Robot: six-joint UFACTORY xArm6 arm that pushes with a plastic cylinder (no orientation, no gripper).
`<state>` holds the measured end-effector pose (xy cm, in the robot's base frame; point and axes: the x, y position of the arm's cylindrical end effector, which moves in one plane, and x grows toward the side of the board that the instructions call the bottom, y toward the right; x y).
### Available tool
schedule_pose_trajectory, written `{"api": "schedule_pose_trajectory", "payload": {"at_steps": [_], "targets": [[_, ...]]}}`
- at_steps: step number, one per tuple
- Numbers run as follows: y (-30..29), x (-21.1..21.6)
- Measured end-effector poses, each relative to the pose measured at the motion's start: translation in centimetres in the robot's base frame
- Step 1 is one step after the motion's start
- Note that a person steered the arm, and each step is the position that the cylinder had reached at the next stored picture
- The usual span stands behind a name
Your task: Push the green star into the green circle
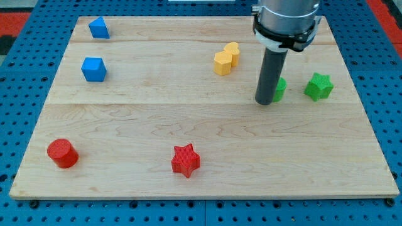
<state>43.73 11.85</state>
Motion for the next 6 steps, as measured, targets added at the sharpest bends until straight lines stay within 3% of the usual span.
{"api": "schedule_pose_trajectory", "payload": {"at_steps": [1,2,3,4,6], "targets": [[-0.2,0.8],[5.7,6.4],[15.1,5.9],[16.4,1.2],[13.8,-3.1]]}}
